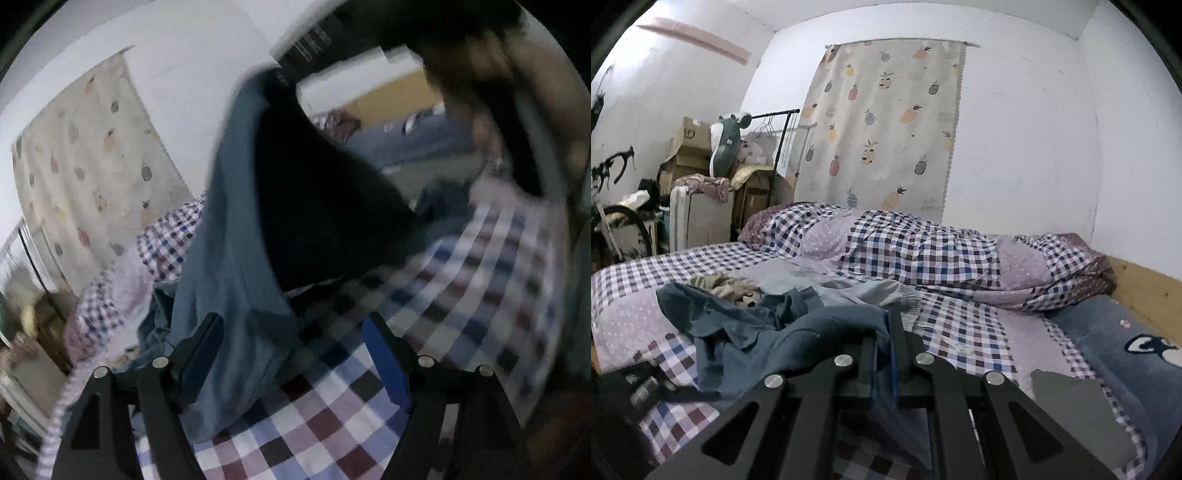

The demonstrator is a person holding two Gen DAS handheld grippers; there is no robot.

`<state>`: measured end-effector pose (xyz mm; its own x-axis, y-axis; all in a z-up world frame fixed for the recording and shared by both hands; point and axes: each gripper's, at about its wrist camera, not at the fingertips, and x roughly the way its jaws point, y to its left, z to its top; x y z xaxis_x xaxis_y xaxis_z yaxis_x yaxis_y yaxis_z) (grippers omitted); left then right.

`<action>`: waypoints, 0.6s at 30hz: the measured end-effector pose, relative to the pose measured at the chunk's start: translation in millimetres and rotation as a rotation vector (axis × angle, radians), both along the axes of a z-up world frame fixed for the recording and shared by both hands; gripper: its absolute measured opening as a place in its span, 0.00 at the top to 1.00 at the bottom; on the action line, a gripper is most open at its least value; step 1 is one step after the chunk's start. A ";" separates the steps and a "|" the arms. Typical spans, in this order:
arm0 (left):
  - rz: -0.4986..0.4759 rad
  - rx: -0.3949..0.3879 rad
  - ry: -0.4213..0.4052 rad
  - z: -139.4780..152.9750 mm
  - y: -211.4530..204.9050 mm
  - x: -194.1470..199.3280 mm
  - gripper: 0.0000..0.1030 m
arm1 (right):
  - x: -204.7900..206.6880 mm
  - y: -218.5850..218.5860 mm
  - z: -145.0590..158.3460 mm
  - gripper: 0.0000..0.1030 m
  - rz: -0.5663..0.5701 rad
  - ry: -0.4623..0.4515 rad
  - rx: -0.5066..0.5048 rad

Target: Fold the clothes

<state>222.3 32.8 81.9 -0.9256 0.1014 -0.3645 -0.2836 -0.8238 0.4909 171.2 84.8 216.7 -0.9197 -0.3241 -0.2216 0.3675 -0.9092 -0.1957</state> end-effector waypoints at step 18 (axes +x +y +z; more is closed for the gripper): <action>0.219 -0.001 0.167 23.7 -14.6 -18.1 0.93 | -2.2 34.7 3.7 0.97 -0.024 -0.043 -0.074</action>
<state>204.2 18.2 105.6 -0.9728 -0.1083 -0.2046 -0.0133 -0.8562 0.5165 168.9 119.5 220.4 -0.9176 -0.3188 -0.2372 0.3519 -0.9293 -0.1122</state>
